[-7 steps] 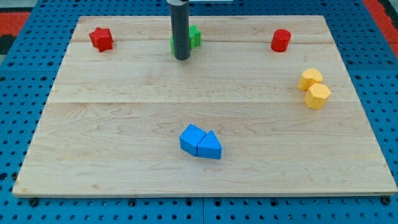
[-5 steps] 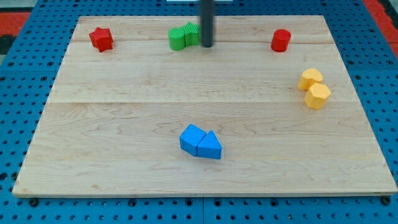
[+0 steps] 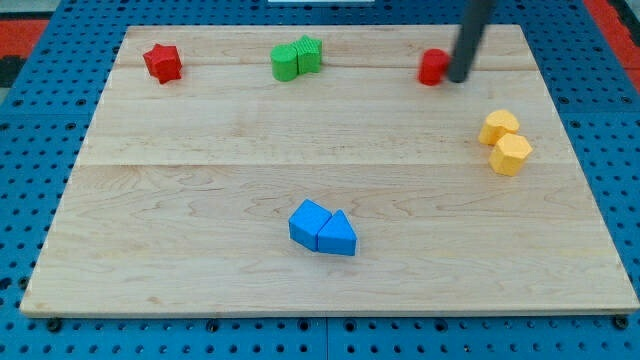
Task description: Push the red blocks towards the bottom left end
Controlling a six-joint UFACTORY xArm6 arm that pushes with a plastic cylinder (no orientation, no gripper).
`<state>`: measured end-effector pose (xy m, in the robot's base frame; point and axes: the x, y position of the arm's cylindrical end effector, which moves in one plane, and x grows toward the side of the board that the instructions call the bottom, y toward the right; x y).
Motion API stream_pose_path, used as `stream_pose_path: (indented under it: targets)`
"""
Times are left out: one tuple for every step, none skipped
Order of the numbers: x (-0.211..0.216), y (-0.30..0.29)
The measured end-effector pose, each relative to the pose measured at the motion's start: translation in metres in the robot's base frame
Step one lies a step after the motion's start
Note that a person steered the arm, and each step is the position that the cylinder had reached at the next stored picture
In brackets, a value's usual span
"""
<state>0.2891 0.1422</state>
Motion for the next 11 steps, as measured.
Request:
stream_pose_path:
  targets:
    - [-0.043,0.032]
    - [-0.030,-0.042]
    - [0.030,-0.150]
    - [0.096,-0.258]
    - [0.143,-0.288]
    - [0.126,-0.264]
    - [0.158,-0.263]
    - [0.198,-0.314]
    - [0.211,-0.322]
    - [0.173,-0.321]
    - [0.097,-0.312]
